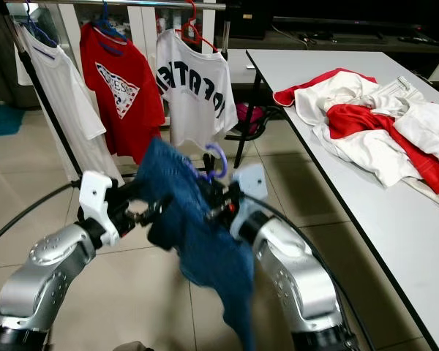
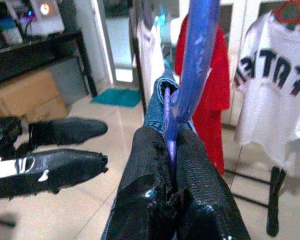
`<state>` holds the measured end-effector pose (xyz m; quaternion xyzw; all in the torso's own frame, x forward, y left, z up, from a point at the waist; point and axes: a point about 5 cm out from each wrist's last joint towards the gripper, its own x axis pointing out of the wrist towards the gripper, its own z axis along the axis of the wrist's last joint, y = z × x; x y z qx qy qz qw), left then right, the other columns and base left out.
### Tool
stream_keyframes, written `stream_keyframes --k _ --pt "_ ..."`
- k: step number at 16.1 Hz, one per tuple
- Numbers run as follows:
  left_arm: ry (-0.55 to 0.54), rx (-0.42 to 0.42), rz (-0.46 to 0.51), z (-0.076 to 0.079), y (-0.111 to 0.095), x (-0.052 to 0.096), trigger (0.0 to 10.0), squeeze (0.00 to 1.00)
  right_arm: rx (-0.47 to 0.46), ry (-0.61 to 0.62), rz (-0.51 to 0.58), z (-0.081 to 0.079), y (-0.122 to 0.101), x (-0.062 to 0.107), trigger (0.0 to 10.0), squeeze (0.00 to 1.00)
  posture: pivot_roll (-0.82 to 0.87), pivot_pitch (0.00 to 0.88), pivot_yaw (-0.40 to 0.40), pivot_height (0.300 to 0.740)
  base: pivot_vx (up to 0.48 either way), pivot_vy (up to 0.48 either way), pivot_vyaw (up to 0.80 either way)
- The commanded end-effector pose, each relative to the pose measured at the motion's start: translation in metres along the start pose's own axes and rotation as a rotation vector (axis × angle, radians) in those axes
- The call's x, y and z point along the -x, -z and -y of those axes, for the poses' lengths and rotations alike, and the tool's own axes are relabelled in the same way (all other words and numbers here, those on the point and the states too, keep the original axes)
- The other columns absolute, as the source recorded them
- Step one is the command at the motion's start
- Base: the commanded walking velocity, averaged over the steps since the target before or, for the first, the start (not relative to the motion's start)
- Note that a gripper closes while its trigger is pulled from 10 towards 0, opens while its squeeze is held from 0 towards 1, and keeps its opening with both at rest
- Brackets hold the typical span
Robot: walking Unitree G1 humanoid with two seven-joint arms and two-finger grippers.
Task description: Hang hanger
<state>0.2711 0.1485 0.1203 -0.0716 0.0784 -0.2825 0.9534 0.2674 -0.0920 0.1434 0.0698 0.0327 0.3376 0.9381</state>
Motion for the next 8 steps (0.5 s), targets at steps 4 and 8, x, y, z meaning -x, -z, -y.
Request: stream_keyframes --k 4,8 --pt "0.019 0.001 0.014 0.006 -0.013 -0.005 10.0 1.00 0.030 0.044 0.074 0.011 -0.023 -0.006 10.0 0.00 0.00 0.000 -0.079 0.740 0.000 0.000 0.00" --pt "0.090 -0.196 0.058 0.009 -0.030 -0.008 10.0 1.00 0.054 0.022 0.095 0.006 -0.030 -0.010 10.0 0.00 -0.01 0.000 -0.083 0.740 0.000 0.000 0.00"
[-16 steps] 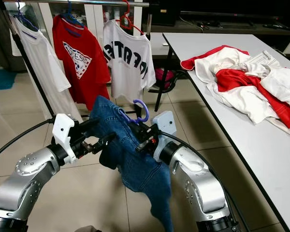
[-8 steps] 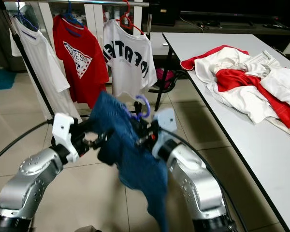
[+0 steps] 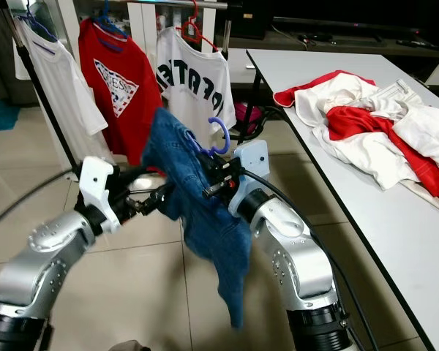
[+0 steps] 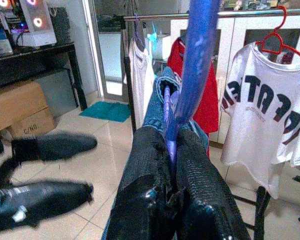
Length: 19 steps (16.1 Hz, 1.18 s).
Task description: Hang hanger
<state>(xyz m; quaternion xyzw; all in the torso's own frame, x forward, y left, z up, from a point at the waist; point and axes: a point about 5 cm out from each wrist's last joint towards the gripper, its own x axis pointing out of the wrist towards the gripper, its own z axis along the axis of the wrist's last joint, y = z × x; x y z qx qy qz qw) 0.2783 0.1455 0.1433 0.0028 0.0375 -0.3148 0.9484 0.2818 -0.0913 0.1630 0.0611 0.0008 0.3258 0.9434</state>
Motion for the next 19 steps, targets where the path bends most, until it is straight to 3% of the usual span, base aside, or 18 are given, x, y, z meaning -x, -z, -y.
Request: stream_keyframes --k 1,5,6,7,9,11,13,16,17,18,19 --pt "0.074 -0.050 0.029 0.007 -0.010 -0.002 10.0 1.00 0.037 -0.008 0.018 0.001 -0.006 0.001 10.0 0.00 -0.01 0.000 -0.086 0.740 0.000 0.000 0.00" --pt "0.172 -0.036 0.069 0.003 -0.014 0.011 10.0 0.96 0.043 -0.067 0.026 -0.001 -0.010 0.004 10.0 0.00 0.00 0.000 -0.091 0.740 0.000 0.000 0.00" --pt "0.169 -0.064 0.087 -0.005 -0.020 0.017 10.0 0.17 0.044 -0.129 0.026 -0.005 -0.009 0.006 10.0 0.00 0.00 0.000 -0.093 0.740 0.000 0.000 0.00" --pt "0.178 -0.074 0.095 -0.009 -0.025 0.021 10.0 0.00 0.055 -0.156 0.017 -0.006 -0.009 0.007 10.0 0.00 0.00 0.000 -0.096 0.740 0.000 0.000 0.00" --pt "0.244 -0.155 0.077 -0.033 -0.046 0.043 10.0 0.00 0.099 -0.261 0.004 -0.001 -0.016 0.012 10.0 0.00 0.00 0.000 -0.098 0.740 0.000 0.000 0.00" --pt "0.247 -0.229 0.037 -0.050 -0.057 0.050 10.0 0.00 0.103 -0.337 0.003 0.004 -0.023 0.016 10.0 0.00 0.02 0.000 -0.104 0.740 0.000 0.000 0.00" --pt "0.275 -0.262 0.078 -0.052 -0.074 0.045 10.0 0.00 0.144 -0.417 -0.033 0.005 -0.026 0.018 10.0 0.00 0.02 0.000 -0.104 0.740 0.000 0.000 0.00" --pt "0.392 -0.230 0.136 -0.039 -0.084 0.034 10.0 0.00 0.177 -0.410 -0.052 0.009 -0.031 0.014 10.0 0.00 0.01 0.000 -0.096 0.740 0.000 0.000 0.00" --pt "0.409 -0.219 0.133 -0.036 -0.083 0.031 10.0 0.29 0.185 -0.384 -0.058 0.010 -0.031 0.011 10.0 0.00 0.01 0.000 -0.084 0.740 0.000 0.000 0.00" --pt "0.433 -0.183 0.123 -0.032 -0.078 0.027 10.0 1.00 0.186 -0.347 -0.065 0.009 -0.030 0.008 10.0 0.00 0.00 0.000 -0.069 0.740 0.000 0.000 0.00" --pt "0.379 -0.158 0.076 -0.025 -0.059 0.020 10.0 1.00 0.185 -0.248 -0.075 0.007 -0.025 0.001 10.0 0.00 -0.01 0.000 -0.053 0.740 0.000 0.000 0.00"
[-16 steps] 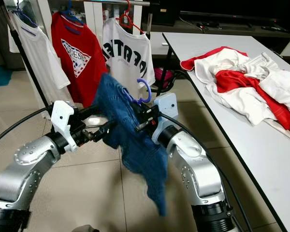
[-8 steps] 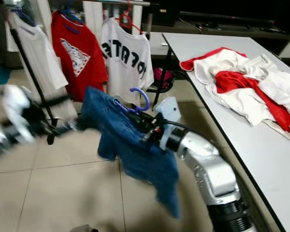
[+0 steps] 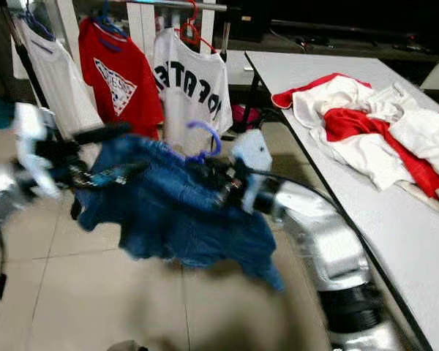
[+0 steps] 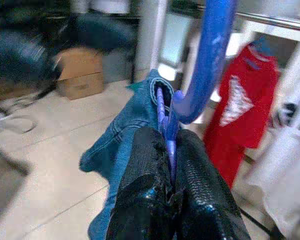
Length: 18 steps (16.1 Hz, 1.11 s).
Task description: Hang hanger
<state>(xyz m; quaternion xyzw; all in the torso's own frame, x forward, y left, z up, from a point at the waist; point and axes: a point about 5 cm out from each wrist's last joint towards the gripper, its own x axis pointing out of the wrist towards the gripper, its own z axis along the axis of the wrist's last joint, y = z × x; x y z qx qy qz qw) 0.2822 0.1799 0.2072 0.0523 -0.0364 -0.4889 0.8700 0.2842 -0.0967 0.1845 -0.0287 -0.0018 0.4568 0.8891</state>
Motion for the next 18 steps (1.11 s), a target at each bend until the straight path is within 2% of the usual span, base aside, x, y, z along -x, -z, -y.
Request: stream_keyframes --k 1,2,3,5,7,9,11,12,13,15,18 --pt "-0.057 -0.013 -0.053 0.004 0.013 -0.006 10.0 1.00 -0.002 0.062 0.002 0.001 -0.001 -0.002 10.0 0.00 -0.01 0.000 -0.045 0.740 0.000 0.000 0.00" --pt "-0.059 -0.039 -0.089 0.012 0.023 -0.010 10.0 0.36 -0.001 0.096 0.004 -0.001 0.001 -0.005 10.0 0.00 -0.01 0.000 -0.046 0.740 0.000 0.000 0.00" --pt "-0.036 -0.100 -0.140 0.019 0.032 -0.014 10.0 0.00 0.010 0.129 0.003 -0.002 0.003 -0.007 10.0 0.00 -0.01 0.000 -0.053 0.740 0.000 0.000 0.00" --pt "0.033 -0.224 -0.236 0.026 0.046 -0.021 10.0 0.00 0.043 0.162 -0.001 -0.002 0.003 -0.013 10.0 0.00 0.00 0.000 -0.072 0.740 0.000 0.000 0.00" --pt "0.030 -0.324 -0.284 0.023 0.055 -0.028 10.0 0.00 0.048 0.183 0.001 -0.003 0.002 -0.019 10.0 0.00 0.02 0.000 -0.088 0.740 0.000 0.000 0.00" --pt "-0.017 -0.370 -0.234 0.017 0.054 -0.038 10.0 0.00 0.066 0.172 -0.006 -0.004 0.002 -0.023 10.0 0.00 0.03 0.000 -0.092 0.740 0.000 0.000 0.00" --pt "-0.027 -0.474 -0.236 0.011 0.055 -0.044 10.0 0.00 0.067 0.162 0.001 -0.005 0.001 -0.025 10.0 0.00 0.02 0.000 -0.090 0.740 0.000 0.000 0.00" --pt "-0.033 -0.493 -0.229 0.009 0.055 -0.046 4.5 0.00 0.066 0.160 0.005 -0.005 0.000 -0.025 10.0 0.00 0.02 0.000 -0.085 0.740 0.000 0.000 0.00" --pt "-0.029 -0.484 -0.232 0.006 0.056 -0.048 0.0 0.00 0.062 0.163 0.008 -0.006 0.000 -0.025 10.0 0.00 0.02 0.000 -0.083 0.740 0.000 0.000 0.00" --pt "-0.013 -0.501 -0.310 0.000 0.071 -0.044 0.0 0.00 0.045 0.169 0.018 -0.008 0.000 -0.025 10.0 0.00 0.01 0.000 -0.068 0.740 0.000 0.000 0.00" --pt "-0.030 -0.519 -0.305 -0.004 0.073 -0.043 0.0 0.00 0.041 0.177 0.019 -0.008 0.001 -0.024 10.0 0.00 0.00 0.000 -0.064 0.740 0.000 0.000 0.00"
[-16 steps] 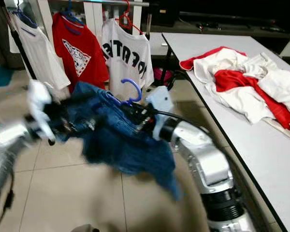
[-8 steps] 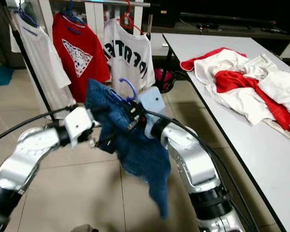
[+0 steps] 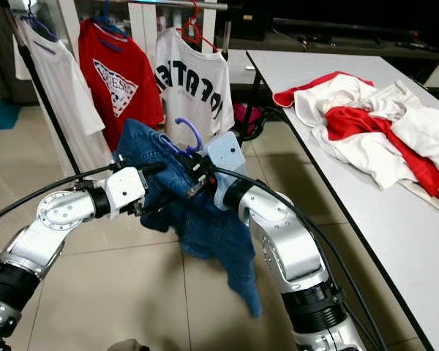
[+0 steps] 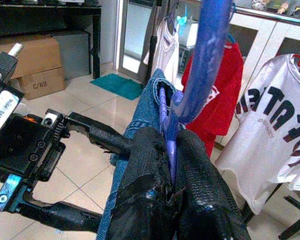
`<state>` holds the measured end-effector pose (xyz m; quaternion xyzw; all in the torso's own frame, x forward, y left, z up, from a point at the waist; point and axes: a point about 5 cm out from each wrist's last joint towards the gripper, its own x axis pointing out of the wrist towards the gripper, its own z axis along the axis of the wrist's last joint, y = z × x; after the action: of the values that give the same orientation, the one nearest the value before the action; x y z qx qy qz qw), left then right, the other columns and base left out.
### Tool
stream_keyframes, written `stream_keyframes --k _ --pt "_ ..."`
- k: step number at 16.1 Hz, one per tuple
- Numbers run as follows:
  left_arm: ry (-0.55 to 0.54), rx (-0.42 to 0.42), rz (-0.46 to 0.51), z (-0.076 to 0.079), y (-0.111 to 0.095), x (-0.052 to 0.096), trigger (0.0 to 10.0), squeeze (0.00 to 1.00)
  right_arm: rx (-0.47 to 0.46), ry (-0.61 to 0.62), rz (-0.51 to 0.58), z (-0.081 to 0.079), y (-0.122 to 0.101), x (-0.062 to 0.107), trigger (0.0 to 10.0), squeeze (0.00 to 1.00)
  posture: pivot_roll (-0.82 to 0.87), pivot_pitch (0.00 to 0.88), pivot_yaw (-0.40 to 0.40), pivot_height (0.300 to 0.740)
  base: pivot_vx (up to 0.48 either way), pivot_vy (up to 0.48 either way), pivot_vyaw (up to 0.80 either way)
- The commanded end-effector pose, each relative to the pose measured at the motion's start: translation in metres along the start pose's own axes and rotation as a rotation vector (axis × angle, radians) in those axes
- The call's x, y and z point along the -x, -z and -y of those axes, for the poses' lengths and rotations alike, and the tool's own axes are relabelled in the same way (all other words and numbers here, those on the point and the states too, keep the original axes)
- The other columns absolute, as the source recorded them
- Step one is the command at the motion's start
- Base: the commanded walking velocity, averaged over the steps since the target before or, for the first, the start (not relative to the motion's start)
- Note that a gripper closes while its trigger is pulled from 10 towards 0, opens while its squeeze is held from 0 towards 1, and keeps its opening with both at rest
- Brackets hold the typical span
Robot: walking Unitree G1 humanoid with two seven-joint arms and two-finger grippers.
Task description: Hang hanger
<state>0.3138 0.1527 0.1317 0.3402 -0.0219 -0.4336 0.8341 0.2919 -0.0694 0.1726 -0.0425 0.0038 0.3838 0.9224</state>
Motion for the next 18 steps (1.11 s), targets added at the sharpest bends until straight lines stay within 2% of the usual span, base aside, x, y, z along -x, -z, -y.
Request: stream_keyframes --k 1,8,13,16,18 --pt "-0.032 -0.026 0.024 -0.006 -0.004 -0.002 0.0 0.00 0.015 0.024 0.044 0.004 -0.009 0.004 10.0 0.00 0.00 0.000 -0.063 0.740 0.000 0.000 0.00" --pt "-0.092 -0.016 0.050 -0.010 -0.001 -0.001 0.0 0.00 0.007 0.023 0.040 0.005 -0.009 0.004 10.0 0.00 0.00 0.000 -0.083 0.740 0.000 0.000 0.00" --pt "-0.259 -0.030 0.070 -0.025 -0.002 0.005 0.0 0.00 -0.007 0.030 0.036 0.006 -0.007 0.005 10.0 0.00 0.00 0.000 -0.089 0.740 0.000 0.000 0.00" --pt "-0.317 -0.018 0.104 -0.027 -0.003 0.009 0.0 0.00 -0.027 0.044 0.038 0.007 -0.007 0.004 10.0 0.00 0.00 0.000 -0.088 0.740 0.000 0.000 0.00" --pt "-0.373 0.018 0.162 -0.025 -0.004 0.016 0.0 0.00 -0.035 0.058 0.038 0.008 -0.006 0.006 10.0 0.00 0.00 0.000 -0.087 0.740 0.000 0.000 0.00"
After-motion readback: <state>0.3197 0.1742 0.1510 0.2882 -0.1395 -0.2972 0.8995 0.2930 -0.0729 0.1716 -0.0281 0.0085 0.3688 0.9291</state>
